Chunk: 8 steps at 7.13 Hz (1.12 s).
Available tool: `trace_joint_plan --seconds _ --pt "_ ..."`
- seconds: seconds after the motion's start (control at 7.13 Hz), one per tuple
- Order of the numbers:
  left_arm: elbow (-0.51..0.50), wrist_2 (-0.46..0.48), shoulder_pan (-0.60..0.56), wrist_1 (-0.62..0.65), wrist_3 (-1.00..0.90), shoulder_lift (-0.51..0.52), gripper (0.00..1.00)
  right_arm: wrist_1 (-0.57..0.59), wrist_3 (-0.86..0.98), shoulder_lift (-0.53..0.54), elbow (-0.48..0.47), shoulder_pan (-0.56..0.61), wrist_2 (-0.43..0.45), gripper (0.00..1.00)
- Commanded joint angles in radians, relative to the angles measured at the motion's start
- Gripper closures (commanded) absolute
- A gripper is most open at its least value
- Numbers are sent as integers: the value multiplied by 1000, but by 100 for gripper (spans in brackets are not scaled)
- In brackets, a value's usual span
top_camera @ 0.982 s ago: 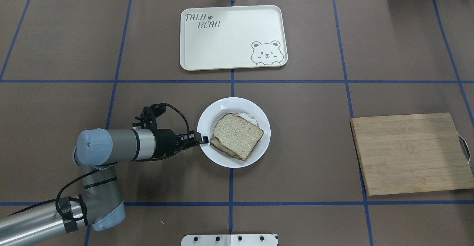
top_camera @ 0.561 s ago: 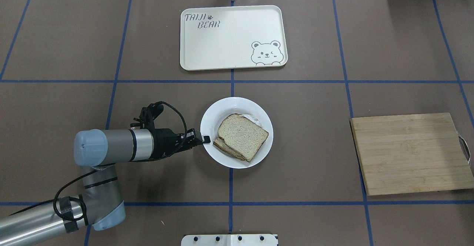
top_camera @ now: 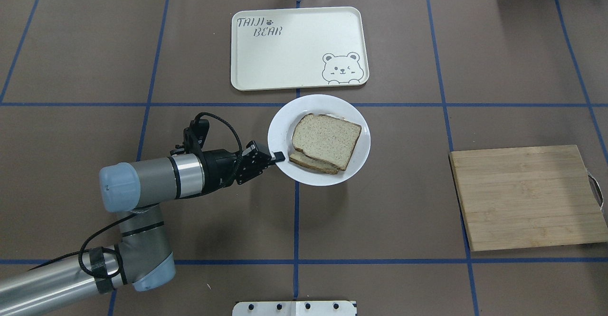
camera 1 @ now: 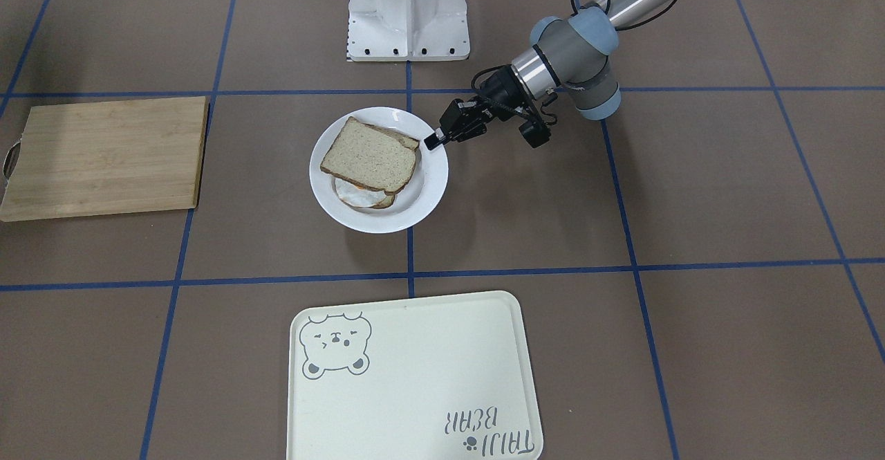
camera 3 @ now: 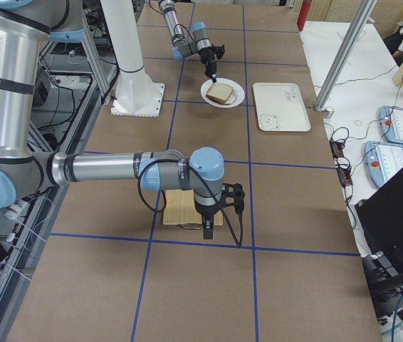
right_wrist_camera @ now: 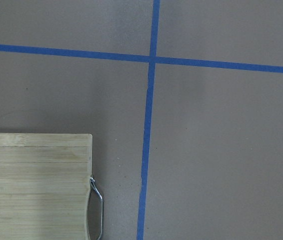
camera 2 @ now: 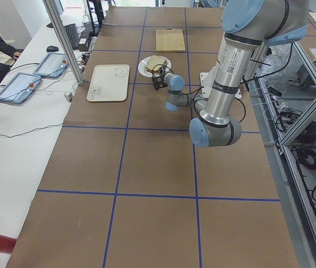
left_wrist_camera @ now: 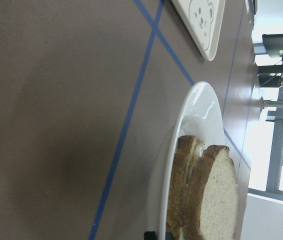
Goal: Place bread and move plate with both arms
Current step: 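Lift the plate with the left gripper and carry it onto the tray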
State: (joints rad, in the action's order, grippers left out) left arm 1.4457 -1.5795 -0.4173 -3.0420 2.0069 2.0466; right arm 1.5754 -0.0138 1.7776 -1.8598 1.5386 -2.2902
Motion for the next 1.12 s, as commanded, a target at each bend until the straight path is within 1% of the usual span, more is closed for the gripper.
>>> trace_joint_plan --seconds 0.0,0.14,0.56,0.7,0.84,0.98 --pt "-74 72 -87 127 143 114 100 0 0 -18 7 0 2 0" --pt "-159 105 -134 171 192 176 100 0 0 -20 7 0 0 0" --pt "-487 115 -225 199 205 367 100 2 0 -20 7 0 0 0" --pt "-567 115 -239 201 205 404 100 2 0 -20 7 0 0 0" --pt "-603 145 -242 207 199 414 100 2 0 -21 7 0 0 0" --pt "-625 144 -239 215 190 434 100 2 0 -20 7 0 -2 0"
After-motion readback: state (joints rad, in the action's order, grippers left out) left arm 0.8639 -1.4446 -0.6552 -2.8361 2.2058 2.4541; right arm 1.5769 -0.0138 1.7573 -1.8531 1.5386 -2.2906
